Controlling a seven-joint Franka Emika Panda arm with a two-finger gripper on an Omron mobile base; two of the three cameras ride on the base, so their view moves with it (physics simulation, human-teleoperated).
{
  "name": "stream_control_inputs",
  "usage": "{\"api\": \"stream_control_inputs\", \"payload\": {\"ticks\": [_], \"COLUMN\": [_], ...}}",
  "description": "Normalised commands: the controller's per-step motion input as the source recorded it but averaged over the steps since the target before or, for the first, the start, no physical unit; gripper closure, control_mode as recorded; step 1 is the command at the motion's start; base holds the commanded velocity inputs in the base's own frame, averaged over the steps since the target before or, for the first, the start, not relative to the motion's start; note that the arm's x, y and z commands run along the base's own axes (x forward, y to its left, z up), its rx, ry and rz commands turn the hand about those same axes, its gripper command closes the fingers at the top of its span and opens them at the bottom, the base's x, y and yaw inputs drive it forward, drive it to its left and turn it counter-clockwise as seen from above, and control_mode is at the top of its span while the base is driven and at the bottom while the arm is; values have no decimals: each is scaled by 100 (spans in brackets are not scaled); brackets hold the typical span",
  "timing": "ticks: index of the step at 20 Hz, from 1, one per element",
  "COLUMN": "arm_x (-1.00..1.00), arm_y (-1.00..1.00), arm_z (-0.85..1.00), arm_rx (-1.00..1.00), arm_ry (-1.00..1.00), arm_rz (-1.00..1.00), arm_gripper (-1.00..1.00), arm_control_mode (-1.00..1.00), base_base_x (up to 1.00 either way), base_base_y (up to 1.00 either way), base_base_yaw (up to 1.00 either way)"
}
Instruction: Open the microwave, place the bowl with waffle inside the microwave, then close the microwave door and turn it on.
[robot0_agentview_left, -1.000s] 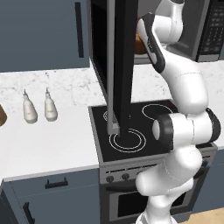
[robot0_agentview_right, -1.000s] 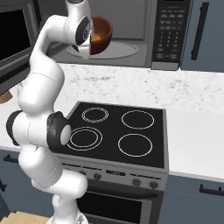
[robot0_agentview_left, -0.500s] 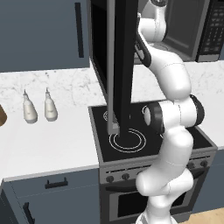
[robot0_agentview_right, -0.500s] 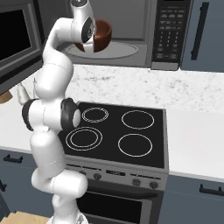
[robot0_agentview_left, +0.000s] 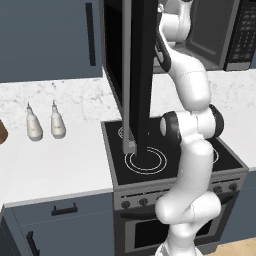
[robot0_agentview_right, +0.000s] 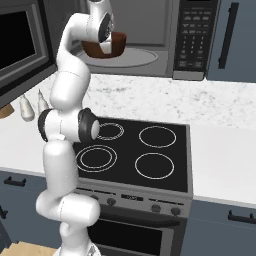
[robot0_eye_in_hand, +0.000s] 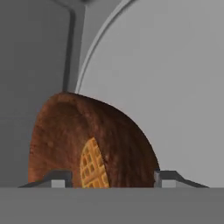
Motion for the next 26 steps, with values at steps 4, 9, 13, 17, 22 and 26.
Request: {"api": "stream_control_inputs", "payload": {"ticks": [4, 9, 13, 17, 22, 26], "arm_x": [-49, -100, -100, -100, -100, -100], "arm_y": [-54, -58, -13, 0, 0, 0], "arm_z": [-13, -1, -16, -43, -42, -26], "arm_rx": [16, 8, -3, -15, -17, -14], "arm_ry": [-45, -35, -10, -1, 0, 0], "arm_rz": [6, 8, 1, 0, 0, 0], "arm_gripper": [-100, -100, -100, -100, -100, -100], "arm_control_mode": [-100, -100, -100, -100, -100, -100], "base_base_x": [0, 0, 0, 0, 0, 0], "base_base_y": [0, 0, 0, 0, 0, 0], "base_base_yaw": [0, 0, 0, 0, 0, 0]}}
